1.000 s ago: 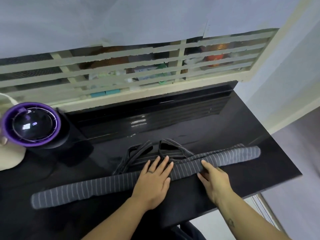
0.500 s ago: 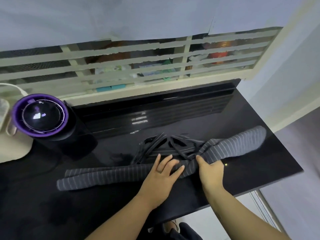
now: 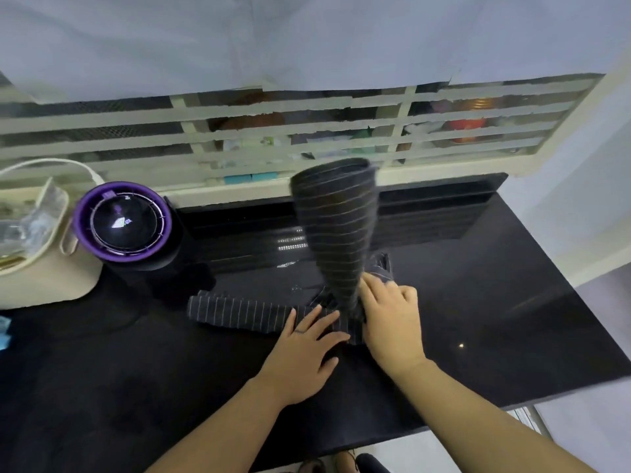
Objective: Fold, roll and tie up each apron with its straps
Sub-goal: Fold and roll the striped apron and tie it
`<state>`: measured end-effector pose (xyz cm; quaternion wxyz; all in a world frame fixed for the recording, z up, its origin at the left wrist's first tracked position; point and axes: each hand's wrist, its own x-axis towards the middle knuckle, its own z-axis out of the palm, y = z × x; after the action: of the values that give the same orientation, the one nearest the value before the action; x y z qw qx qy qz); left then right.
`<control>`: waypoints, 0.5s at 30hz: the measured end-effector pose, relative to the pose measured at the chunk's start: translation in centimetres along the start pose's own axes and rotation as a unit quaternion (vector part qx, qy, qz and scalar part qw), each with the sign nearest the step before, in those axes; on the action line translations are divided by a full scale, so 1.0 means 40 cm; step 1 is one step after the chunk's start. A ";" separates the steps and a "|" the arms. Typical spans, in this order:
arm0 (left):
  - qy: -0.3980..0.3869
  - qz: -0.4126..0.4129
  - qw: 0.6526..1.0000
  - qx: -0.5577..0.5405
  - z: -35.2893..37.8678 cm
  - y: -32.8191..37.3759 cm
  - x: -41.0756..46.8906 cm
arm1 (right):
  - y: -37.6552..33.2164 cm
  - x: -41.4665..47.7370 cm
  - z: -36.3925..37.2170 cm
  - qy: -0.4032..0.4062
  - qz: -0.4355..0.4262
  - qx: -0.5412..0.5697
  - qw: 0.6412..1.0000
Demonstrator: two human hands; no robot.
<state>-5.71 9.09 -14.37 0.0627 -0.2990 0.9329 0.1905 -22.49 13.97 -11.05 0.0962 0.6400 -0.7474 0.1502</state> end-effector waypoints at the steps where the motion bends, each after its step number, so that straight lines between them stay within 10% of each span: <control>1: 0.001 0.004 1.000 -0.008 -0.006 -0.003 0.001 | -0.015 0.000 0.017 -0.031 -0.036 -0.001 0.999; 10: 0.081 -0.132 0.973 -0.174 -0.023 -0.140 -0.133 | -0.041 -0.013 0.098 -0.118 -0.074 -0.021 0.990; 15: 0.122 -0.309 0.803 -0.494 -0.083 -0.146 -0.127 | -0.048 -0.025 0.111 -0.086 -0.064 -0.007 0.994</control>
<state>1.79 6.13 -11.99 -0.1525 -0.5830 0.5705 0.5581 -20.21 13.09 -15.36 0.0452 0.6961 -0.7117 0.0832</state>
